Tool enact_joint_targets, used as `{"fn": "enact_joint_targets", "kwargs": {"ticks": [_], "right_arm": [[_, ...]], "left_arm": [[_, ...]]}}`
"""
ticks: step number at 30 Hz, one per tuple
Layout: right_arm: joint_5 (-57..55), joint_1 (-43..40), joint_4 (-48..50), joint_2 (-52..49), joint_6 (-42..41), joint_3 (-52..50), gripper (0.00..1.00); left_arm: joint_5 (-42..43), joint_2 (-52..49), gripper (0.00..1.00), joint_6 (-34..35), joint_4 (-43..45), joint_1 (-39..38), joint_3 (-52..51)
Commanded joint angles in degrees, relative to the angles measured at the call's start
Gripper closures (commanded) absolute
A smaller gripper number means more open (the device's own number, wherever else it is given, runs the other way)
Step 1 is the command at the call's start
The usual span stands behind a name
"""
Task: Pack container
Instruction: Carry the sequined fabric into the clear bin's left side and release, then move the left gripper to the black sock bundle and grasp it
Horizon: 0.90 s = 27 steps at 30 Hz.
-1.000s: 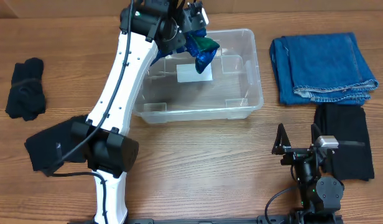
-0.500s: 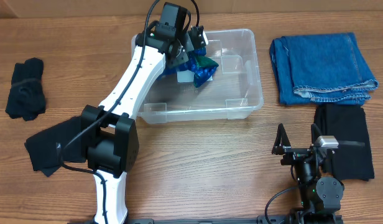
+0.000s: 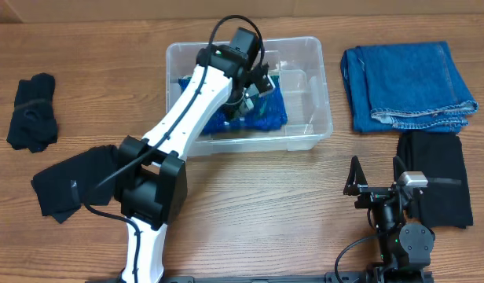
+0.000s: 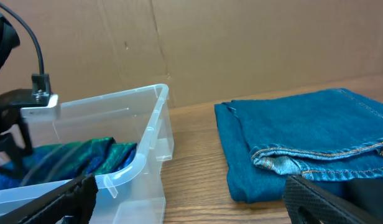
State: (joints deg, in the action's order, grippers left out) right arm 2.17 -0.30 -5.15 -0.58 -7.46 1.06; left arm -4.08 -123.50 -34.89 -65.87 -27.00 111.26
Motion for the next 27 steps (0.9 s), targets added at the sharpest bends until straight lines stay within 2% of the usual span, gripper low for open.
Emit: {"fn": "enact_joint_targets", "kwargs": {"ticks": [1, 2, 5, 6, 8, 9, 11, 13, 16, 19, 20, 24, 27], "right_arm": [[0.04, -0.15, 0.44, 0.42, 0.00, -0.59, 0.00], [0.04, -0.15, 0.44, 0.42, 0.00, -0.59, 0.00], [0.04, -0.15, 0.44, 0.42, 0.00, -0.59, 0.00], [0.04, -0.15, 0.46, 0.42, 0.00, -0.59, 0.00], [0.04, -0.15, 0.44, 0.42, 0.00, -0.59, 0.00], [0.04, -0.15, 0.44, 0.42, 0.00, -0.59, 0.00], [0.04, -0.15, 0.46, 0.42, 0.00, -0.59, 0.00], [0.04, -0.15, 0.44, 0.42, 0.00, -0.59, 0.00], [0.04, -0.15, 0.44, 0.42, 0.00, -0.59, 0.00], [0.04, -0.15, 0.46, 0.42, 0.00, -0.59, 0.00], [0.04, -0.15, 0.46, 0.42, 0.00, -0.59, 0.00], [0.04, -0.15, 0.44, 0.42, 0.00, -0.59, 0.00], [0.04, -0.15, 0.44, 0.42, 0.00, -0.59, 0.00]], "left_arm": [[7.56, 1.49, 0.42, 6.21, -6.27, -0.33, 6.27], [9.73, 1.49, 0.36, 8.00, -7.91, 0.11, 10.01], [13.14, 1.49, 0.34, 11.76, -10.73, 1.53, 17.18], [14.05, 1.49, 0.29, 13.33, -13.16, 2.58, 20.98], [14.23, 1.49, 0.04, 14.78, -20.26, 5.31, 32.04], [14.21, 1.49, 0.00, 15.80, -22.40, 6.40, 36.11], [13.75, 1.49, 0.00, 17.14, -24.83, 9.97, 44.24], [12.52, 1.49, 0.00, 20.61, -25.46, 18.29, 48.50], [12.96, 1.36, 0.00, 21.24, -25.90, 29.09, 47.17], [19.63, 1.36, 0.00, 21.24, -25.97, 39.23, 44.46], [19.45, 1.36, 0.00, 21.31, -26.34, 41.57, 43.74], [13.70, 1.29, 0.00, 31.21, -24.74, 53.11, 37.38], [11.02, 1.27, 0.00, 32.61, -20.06, 59.34, 31.06]]}}
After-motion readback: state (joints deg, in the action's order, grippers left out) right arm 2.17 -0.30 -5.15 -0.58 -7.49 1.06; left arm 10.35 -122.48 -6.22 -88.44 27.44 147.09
